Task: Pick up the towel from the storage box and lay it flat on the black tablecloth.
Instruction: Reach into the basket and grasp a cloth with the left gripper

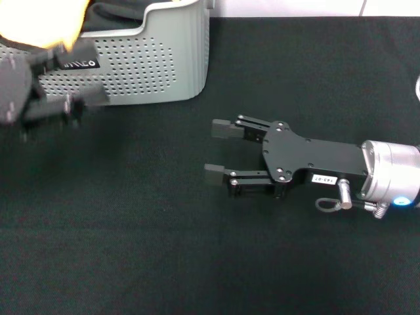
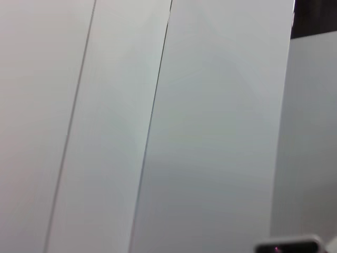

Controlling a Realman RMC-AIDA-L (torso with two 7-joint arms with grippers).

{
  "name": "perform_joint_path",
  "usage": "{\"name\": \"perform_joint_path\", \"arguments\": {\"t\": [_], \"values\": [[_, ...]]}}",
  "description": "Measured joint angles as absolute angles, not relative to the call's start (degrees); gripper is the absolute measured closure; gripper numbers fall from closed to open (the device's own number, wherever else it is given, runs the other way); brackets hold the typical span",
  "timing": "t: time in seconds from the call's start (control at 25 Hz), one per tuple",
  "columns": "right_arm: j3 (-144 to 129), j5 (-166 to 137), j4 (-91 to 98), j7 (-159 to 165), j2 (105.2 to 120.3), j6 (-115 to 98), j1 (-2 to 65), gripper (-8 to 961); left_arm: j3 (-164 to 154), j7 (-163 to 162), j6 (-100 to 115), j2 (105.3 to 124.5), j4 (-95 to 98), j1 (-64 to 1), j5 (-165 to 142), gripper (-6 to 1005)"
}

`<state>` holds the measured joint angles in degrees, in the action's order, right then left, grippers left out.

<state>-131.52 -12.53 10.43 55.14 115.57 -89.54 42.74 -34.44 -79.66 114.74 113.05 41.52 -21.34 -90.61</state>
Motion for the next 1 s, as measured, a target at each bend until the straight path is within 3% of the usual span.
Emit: {"name": "perform_joint_path", "arguments": {"t": [0.44, 1.0], "values": [[-127.2, -12.3, 10.2, 51.7, 115.59, -89.0, 36.3, 96, -34.5, -99.8, 93.6, 119.79, 84.3, -23.8, -98.0, 170], [-126.4, -12.3, 10.2, 49.2, 115.69, -87.4, 34.2, 95, -41.1, -116.0, 71.6, 118.79, 87.3, -35.1, -128.3, 172]]}}
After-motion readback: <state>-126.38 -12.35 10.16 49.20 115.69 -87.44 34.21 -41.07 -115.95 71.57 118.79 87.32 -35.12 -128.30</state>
